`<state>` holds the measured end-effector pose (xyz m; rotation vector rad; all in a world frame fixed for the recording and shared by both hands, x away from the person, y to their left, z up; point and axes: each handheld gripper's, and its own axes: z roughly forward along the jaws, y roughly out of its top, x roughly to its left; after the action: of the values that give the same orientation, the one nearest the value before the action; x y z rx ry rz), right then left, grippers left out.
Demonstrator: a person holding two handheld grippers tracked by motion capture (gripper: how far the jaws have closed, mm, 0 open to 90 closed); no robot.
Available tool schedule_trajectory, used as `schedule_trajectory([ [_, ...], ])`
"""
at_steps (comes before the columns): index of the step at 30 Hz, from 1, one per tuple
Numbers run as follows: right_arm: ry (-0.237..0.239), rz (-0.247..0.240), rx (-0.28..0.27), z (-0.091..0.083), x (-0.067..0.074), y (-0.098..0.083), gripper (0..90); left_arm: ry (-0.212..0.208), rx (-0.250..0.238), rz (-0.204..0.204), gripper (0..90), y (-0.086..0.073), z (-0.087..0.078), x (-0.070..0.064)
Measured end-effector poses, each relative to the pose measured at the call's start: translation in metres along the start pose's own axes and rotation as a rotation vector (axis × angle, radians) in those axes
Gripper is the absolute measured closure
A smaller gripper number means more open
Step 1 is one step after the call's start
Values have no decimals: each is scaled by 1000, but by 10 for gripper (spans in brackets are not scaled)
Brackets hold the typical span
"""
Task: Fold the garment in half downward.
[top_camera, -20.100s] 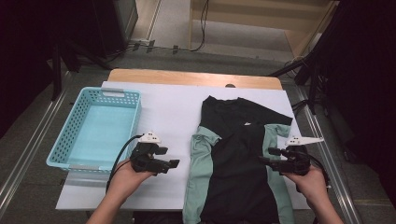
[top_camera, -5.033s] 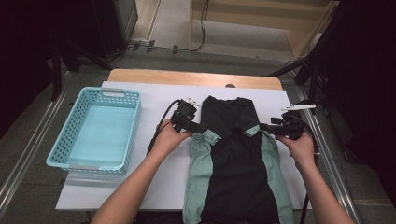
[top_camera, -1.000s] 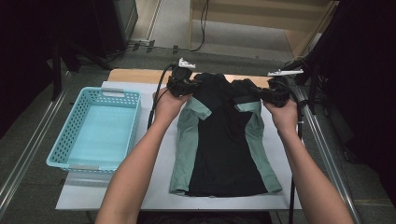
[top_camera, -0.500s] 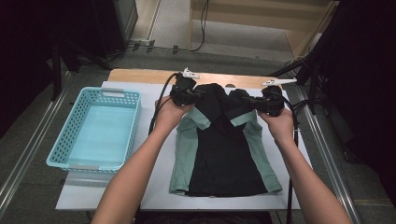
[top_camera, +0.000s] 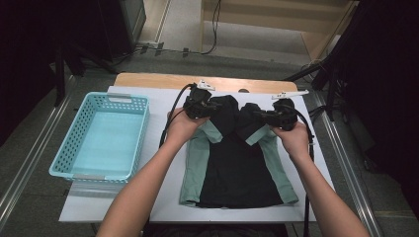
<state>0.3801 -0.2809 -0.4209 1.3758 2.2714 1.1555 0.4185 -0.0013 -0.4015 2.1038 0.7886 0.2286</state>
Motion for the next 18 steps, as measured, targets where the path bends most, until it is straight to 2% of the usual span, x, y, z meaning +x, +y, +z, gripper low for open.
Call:
schedule_trajectory([
  [6,12,13,4,2,2,-6,798,-19,-1,2,852,-4,2,-7],
  [18,24,-2,11,4,11,-14,797,-60,-1,12,852,-17,5,-16],
])
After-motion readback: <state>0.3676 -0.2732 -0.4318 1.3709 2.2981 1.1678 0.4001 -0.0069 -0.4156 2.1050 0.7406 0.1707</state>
